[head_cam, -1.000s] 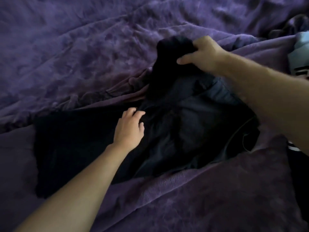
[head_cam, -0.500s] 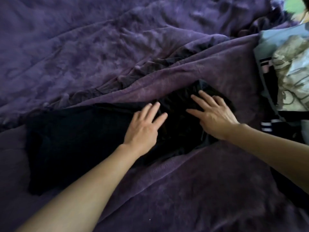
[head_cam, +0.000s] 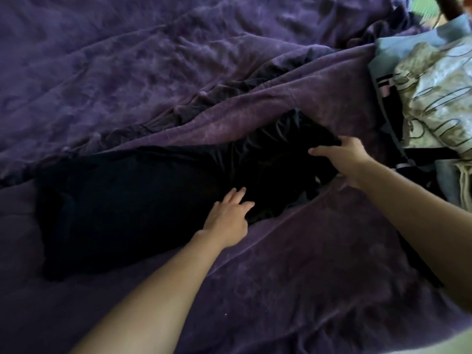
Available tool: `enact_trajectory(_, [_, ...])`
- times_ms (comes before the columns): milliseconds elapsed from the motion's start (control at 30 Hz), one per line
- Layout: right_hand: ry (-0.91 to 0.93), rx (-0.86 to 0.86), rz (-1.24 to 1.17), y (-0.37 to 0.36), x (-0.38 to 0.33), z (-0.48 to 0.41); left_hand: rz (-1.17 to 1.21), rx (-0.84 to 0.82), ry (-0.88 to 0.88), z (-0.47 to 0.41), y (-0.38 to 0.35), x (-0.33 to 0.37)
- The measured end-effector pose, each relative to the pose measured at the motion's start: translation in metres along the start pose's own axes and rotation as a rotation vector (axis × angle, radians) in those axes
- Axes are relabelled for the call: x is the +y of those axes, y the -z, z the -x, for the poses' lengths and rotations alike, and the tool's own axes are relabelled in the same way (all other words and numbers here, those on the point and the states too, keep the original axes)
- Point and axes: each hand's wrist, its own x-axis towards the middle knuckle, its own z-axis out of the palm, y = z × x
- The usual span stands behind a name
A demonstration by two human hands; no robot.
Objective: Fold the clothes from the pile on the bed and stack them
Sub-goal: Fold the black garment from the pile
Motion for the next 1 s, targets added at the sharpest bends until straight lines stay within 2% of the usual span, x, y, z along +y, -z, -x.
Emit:
enact_trajectory(100, [0.3, -0.112, 0.06, -0.005, -0.03, 0.042, 0.378, 0.22, 0.114, 0.012, 0.006, -0.006])
enact_trajectory(167, [0.467, -0.188, 0.107, -0.024, -0.05, 0.073, 0.54, 0.39, 0.249, 0.032, 0.013, -0.021])
enact_trajectory(300, [0.626, -0.297, 0.416, -0.107, -0.066, 0.111, 0.558, 0.596, 0.549, 0.091, 0.017, -0.076])
enact_trajectory(400, [0.612, -0.464, 0.581, -0.191, -0.058, 0.125, 0.553, 0.63, 0.705, 0.135, 0.008, -0.114])
enact_trajectory(467, [0.454, -0.66, 0.624, -0.235, -0.042, 0.128, 0.579, 0.64, 0.769, 0.156, -0.001, -0.129])
enact_trajectory(500, [0.388, -0.698, 0.625, -0.248, -0.033, 0.126, 0.575, 0.646, 0.776, 0.163, -0.005, -0.133])
enact_trajectory(533, [0.379, -0.657, 0.61, -0.252, -0.024, 0.122, 0.555, 0.652, 0.755, 0.166, -0.008, -0.135])
enact_trajectory(567, [0.418, -0.54, 0.579, -0.249, -0.017, 0.116, 0.517, 0.66, 0.705, 0.167, -0.011, -0.135])
enact_trajectory(667, [0.533, -0.106, 0.486, -0.219, -0.001, 0.086, 0.346, 0.683, 0.499, 0.152, -0.014, -0.125])
enact_trajectory(733, [0.48, 0.034, 0.511, -0.199, 0.002, 0.064, 0.316, 0.654, 0.417, 0.13, -0.015, -0.119])
enact_trajectory(800, [0.298, 0.015, 0.484, -0.192, 0.002, 0.048, 0.397, 0.561, 0.402, 0.105, -0.015, -0.114])
enact_trajectory(867, [0.13, -0.082, 0.303, -0.195, 0.004, 0.041, 0.482, 0.445, 0.401, 0.082, -0.015, -0.112])
enact_trajectory(933, [0.06, -0.154, 0.155, -0.191, 0.005, 0.041, 0.462, 0.358, 0.397, 0.067, -0.013, -0.113])
enact_trajectory(1000, [0.061, -0.152, 0.118, -0.181, 0.003, 0.047, 0.41, 0.306, 0.379, 0.064, -0.008, -0.119])
